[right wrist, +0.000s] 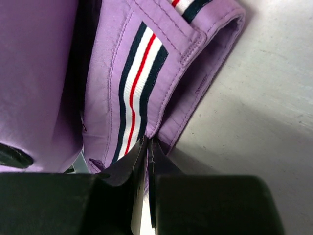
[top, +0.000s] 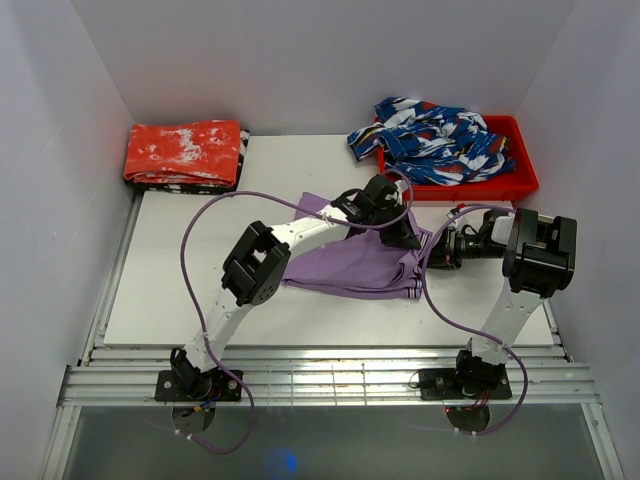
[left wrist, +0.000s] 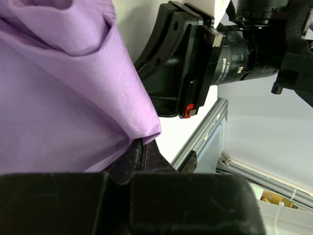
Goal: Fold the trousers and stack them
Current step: Fold the trousers
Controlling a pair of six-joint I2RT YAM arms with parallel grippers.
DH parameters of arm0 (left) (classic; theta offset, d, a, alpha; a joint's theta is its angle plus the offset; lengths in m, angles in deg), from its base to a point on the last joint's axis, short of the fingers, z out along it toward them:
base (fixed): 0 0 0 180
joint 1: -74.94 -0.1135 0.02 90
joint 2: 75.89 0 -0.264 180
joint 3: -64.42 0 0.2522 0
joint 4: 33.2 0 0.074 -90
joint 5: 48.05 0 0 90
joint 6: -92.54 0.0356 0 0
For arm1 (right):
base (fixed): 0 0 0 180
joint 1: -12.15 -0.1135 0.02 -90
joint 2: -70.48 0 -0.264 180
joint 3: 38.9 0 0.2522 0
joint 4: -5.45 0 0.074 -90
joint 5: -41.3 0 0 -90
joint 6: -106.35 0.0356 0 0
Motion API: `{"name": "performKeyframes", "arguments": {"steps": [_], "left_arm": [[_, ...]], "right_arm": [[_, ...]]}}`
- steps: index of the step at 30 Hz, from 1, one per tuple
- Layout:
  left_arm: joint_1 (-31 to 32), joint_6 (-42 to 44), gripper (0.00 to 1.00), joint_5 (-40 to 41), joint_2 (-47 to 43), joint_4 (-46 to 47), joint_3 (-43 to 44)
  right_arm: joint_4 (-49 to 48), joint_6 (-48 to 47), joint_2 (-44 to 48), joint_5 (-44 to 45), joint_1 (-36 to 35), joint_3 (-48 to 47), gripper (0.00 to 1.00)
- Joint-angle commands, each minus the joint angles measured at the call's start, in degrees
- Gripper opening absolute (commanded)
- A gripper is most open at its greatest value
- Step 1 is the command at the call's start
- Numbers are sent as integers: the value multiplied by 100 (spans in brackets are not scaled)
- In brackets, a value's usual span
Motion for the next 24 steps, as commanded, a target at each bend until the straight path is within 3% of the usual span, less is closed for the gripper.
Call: {"name": "performKeyframes", "arguments": {"steps": [1,3,6,10,19,22,23,24], "left_arm": [[148,-99,0,-254,45,308,214],[157,-143,4,-263,81,370,152],[113,-116,33,-228,98,440,64],[-36,94,51,-255,-6,485,64],[-660,831,59,-526,-1069,116,-665],[-1090,1314,73,-911,-1667,-16,-1077],[-1378,1455,78,-1062,-1825,-60,-1192],[-1546,1596,87,-1194,-2131,-156,-1463]], "right_arm": [[138,-265,-52,217,-77,-86,8],[208,-309,-70,209,-77,-121,8],[288,-414,9,139,-68,-139,8],[525,-598,194,173,-33,-253,11],[1842,-1581,712,884,687,-1252,23],[2764,-2259,800,983,933,-1981,28],[3184,-2364,870,921,951,-2141,34],[3362,-2513,914,807,925,-2291,36]]}}
